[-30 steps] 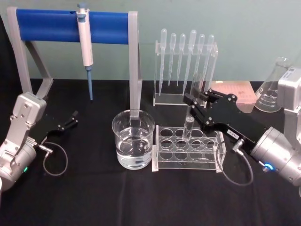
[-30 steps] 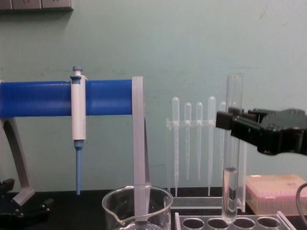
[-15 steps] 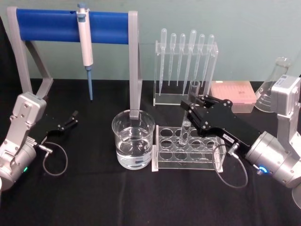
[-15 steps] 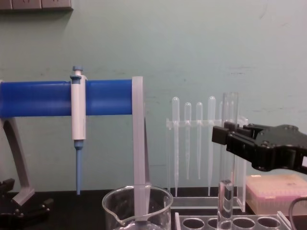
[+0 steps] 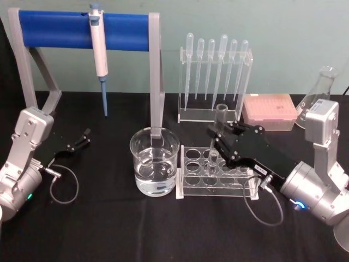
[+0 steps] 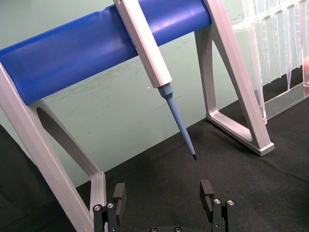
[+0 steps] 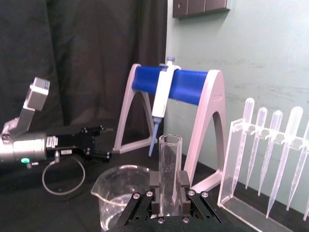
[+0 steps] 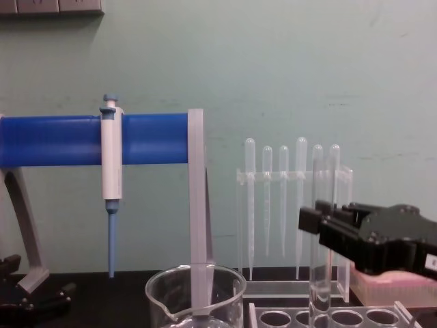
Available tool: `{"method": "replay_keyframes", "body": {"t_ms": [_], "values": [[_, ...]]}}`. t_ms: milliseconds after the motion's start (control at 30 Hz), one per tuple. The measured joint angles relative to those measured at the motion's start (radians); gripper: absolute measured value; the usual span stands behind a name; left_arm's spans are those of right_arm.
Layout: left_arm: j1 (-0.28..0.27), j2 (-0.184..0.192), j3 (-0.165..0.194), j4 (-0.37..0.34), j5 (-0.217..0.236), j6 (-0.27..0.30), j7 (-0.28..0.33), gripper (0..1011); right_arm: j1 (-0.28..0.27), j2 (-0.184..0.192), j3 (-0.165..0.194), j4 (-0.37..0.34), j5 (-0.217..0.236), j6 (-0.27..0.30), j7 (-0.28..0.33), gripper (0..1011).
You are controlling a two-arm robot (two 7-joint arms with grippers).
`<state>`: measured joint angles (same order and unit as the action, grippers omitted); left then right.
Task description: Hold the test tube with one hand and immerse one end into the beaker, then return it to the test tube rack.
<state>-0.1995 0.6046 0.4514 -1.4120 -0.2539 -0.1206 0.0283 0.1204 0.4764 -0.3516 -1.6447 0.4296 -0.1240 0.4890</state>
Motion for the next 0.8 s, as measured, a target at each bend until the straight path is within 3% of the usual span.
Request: {"method": "replay_keyframes", "body": {"t_ms": [700,767,800], "values": [[0.000,0.000,0.000,0.000,0.000,0.000,0.000,1000,-0.010,-0.030,-0.009,0.093,-0.033,-0.066,0.025,227],[0.000,0.000,0.000,0.000,0.000,0.000,0.000,1000,-0.008,-0.032,-0.010,0.097,-0.033,-0.069,0.029,260],[0.000,0.000,0.000,0.000,0.000,0.000,0.000,1000,-0.008,-0.032,-0.010,0.099,-0.033,-0.069,0.030,324]]}}
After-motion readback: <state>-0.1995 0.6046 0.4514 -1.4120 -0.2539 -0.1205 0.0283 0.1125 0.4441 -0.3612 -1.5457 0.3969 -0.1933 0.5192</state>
